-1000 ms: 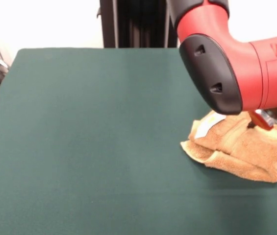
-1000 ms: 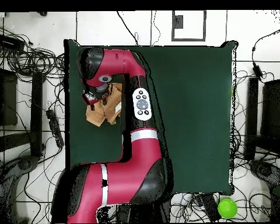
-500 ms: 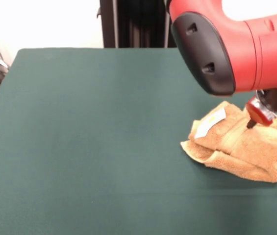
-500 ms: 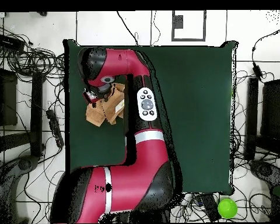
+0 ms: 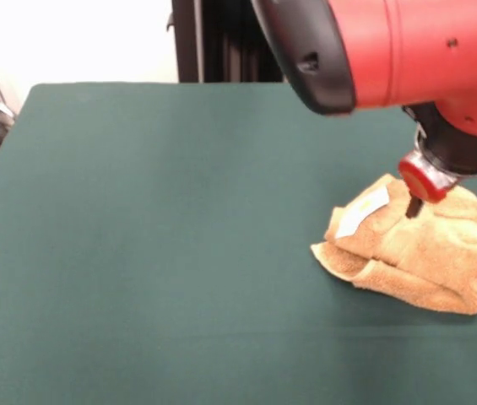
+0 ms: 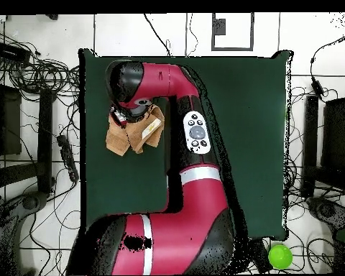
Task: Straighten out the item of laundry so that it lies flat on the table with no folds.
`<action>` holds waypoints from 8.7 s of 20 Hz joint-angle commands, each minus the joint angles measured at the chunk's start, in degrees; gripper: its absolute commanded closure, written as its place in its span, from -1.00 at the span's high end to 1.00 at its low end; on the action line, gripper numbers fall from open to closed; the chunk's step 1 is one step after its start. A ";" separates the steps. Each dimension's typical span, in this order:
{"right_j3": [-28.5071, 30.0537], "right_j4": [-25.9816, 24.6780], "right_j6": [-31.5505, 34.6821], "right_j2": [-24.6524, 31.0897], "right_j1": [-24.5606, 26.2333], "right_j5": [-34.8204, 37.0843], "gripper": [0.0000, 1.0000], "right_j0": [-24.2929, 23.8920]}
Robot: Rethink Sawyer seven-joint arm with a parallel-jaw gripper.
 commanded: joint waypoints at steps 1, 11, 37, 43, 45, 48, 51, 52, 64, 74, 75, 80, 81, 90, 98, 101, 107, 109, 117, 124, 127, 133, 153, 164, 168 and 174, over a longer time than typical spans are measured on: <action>15.12 -0.63 -3.39 3.54 -3.97 -7.12 1.00 -0.76; 23.08 -1.68 -2.68 4.75 -8.67 -13.53 1.00 -2.63; 35.52 -1.31 4.50 3.81 -12.57 -25.83 1.00 -3.69; 36.83 -1.23 5.16 3.79 -12.53 -28.35 1.00 -3.77; 37.31 -1.26 5.32 3.81 -12.59 -29.08 1.00 -3.79; 38.16 -1.37 5.66 3.77 -12.82 -30.32 1.00 -3.78; 39.21 -1.43 5.97 3.83 -12.85 -31.69 1.00 -3.89; 39.42 -1.47 6.18 3.71 -12.91 -31.97 1.00 -3.81; 40.54 -1.42 10.23 2.00 -12.96 -36.24 1.00 -1.77; 39.49 -0.46 14.10 -0.19 -11.09 -39.12 1.00 1.54; 39.45 -0.32 14.29 -0.32 -10.90 -39.41 1.00 1.74; 39.43 0.06 14.82 -0.95 -10.71 -40.30 1.00 2.36; 39.32 0.13 14.71 -0.96 -10.54 -40.36 1.00 2.39; 40.96 0.33 13.61 -1.22 -10.85 -41.13 1.00 1.61; 42.35 0.68 11.99 0.44 -10.41 -43.41 1.00 -0.04; 42.85 0.79 11.57 1.31 -10.06 -44.81 1.00 -0.63; 43.17 0.83 10.84 2.40 -8.91 -47.13 1.00 -1.49; 42.01 0.73 10.94 2.09 -7.36 -47.24 1.00 -1.00; 41.64 0.37 12.72 0.78 -5.43 -50.89 1.00 0.13; 42.77 0.32 14.97 -0.61 -4.34 -56.17 1.00 1.33; 42.75 0.78 15.39 -1.27 -4.42 -56.69 1.00 1.90; 42.19 2.43 16.38 -2.56 -4.45 -54.64 -1.00 2.97; 39.57 7.79 15.70 -7.24 -9.27 -41.42 -1.00 7.36; 35.66 8.43 13.43 -8.33 -11.32 -30.04 -1.00 7.41; 34.85 8.17 13.42 -8.36 -11.89 -27.78 -1.00 7.17; 34.32 7.76 12.99 -8.40 -12.32 -26.71 -1.00 6.87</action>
